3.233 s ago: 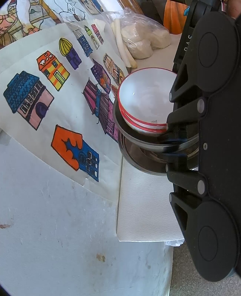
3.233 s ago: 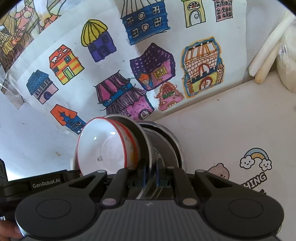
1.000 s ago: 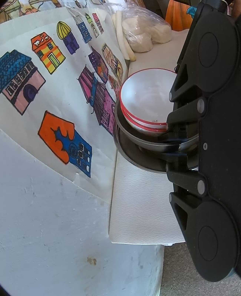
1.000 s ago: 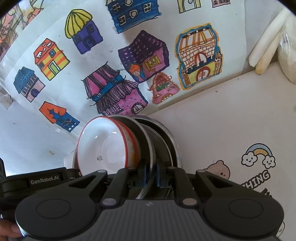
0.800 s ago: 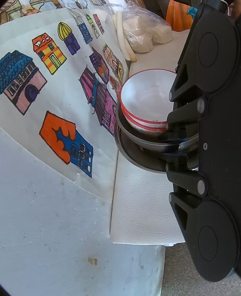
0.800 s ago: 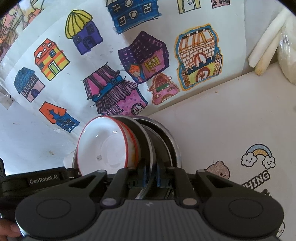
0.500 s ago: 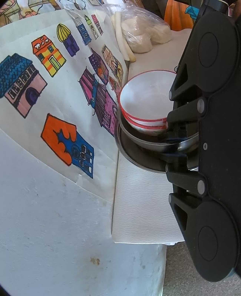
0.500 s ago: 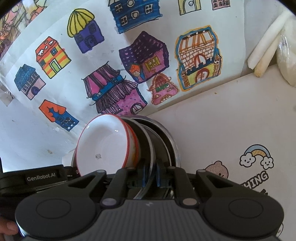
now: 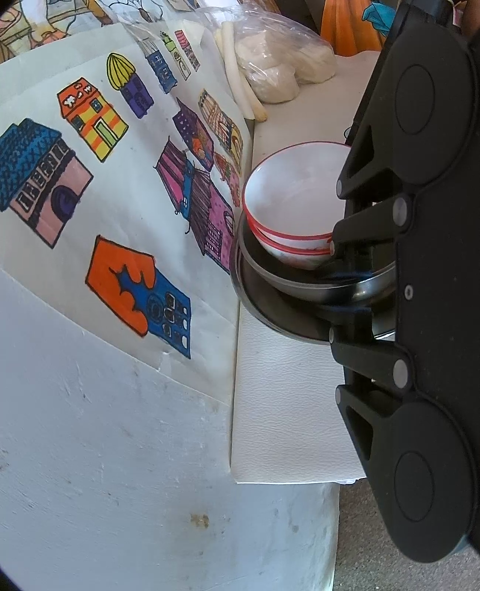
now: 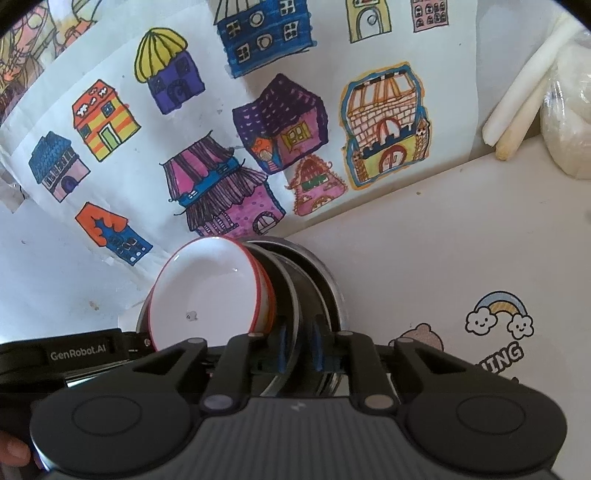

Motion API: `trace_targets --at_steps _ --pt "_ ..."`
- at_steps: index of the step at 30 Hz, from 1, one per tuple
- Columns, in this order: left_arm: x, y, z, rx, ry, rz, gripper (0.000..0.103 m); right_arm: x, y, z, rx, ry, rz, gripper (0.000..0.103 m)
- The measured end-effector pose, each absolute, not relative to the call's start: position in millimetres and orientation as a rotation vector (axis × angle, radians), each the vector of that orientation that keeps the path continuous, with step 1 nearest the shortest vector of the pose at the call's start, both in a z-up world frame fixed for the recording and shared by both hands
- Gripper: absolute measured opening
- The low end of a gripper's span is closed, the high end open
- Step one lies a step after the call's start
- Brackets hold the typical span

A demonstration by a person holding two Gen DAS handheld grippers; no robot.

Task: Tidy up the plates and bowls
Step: 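Lower the steel bowl onto the stacked steel plates, then open both tools to release the steel bowl rim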

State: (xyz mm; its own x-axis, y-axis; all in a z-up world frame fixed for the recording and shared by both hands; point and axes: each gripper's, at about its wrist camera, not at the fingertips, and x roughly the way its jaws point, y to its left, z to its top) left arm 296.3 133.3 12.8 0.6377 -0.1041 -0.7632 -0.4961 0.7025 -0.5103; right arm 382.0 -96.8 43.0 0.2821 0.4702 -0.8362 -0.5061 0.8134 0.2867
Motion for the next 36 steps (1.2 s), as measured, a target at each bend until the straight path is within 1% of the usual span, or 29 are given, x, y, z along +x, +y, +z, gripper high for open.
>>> trace_targets --at_steps 10,11,12,14,17,19,21,22,24,25,26,27,31,33,35,36 --pt "296 130 15 -0.734 0.864 0.255 0.015 373 -99 45 -0.052 1.069 0.650 0.019" --pt "296 129 16 -0.728 0.863 0.257 0.015 372 -98 46 -0.061 1.061 0.648 0.021" --pt "296 129 17 -0.722 0.861 0.260 0.015 370 -98 47 -0.075 1.047 0.636 0.031" --pt "295 127 20 -0.700 0.853 0.268 0.016 367 -99 51 -0.118 1.005 0.607 0.041" --pt "293 125 23 -0.673 0.834 0.276 0.019 367 -103 52 -0.115 1.006 0.610 0.043" --pt "290 125 26 -0.661 0.820 0.288 0.022 366 -105 53 -0.110 0.999 0.600 0.046" --pt "287 124 29 -0.638 0.794 0.303 0.030 364 -107 53 -0.103 0.992 0.592 0.049" --pt "285 124 31 -0.624 0.780 0.307 0.031 363 -108 53 -0.101 0.990 0.589 0.050" --pt "283 124 33 -0.617 0.765 0.308 0.033 361 -110 52 -0.095 0.985 0.580 0.055" --pt "281 124 34 -0.611 0.756 0.315 0.038 360 -111 52 -0.089 0.983 0.574 0.056" --pt "280 123 35 -0.600 0.750 0.332 0.052 359 -113 52 -0.082 0.980 0.571 0.059" --pt "278 123 35 -0.588 0.743 0.350 0.060 357 -114 52 -0.076 0.976 0.563 0.060" --pt "274 126 34 -0.579 0.726 0.358 0.063 353 -119 51 -0.056 0.967 0.554 0.067" --pt "272 126 33 -0.584 0.721 0.357 0.066 350 -121 53 -0.040 0.963 0.554 0.071" --pt "269 126 35 -0.578 0.710 0.362 0.067 347 -122 56 -0.040 0.948 0.550 0.071" --pt "268 125 35 -0.577 0.701 0.360 0.074 345 -122 58 -0.042 0.940 0.549 0.072"
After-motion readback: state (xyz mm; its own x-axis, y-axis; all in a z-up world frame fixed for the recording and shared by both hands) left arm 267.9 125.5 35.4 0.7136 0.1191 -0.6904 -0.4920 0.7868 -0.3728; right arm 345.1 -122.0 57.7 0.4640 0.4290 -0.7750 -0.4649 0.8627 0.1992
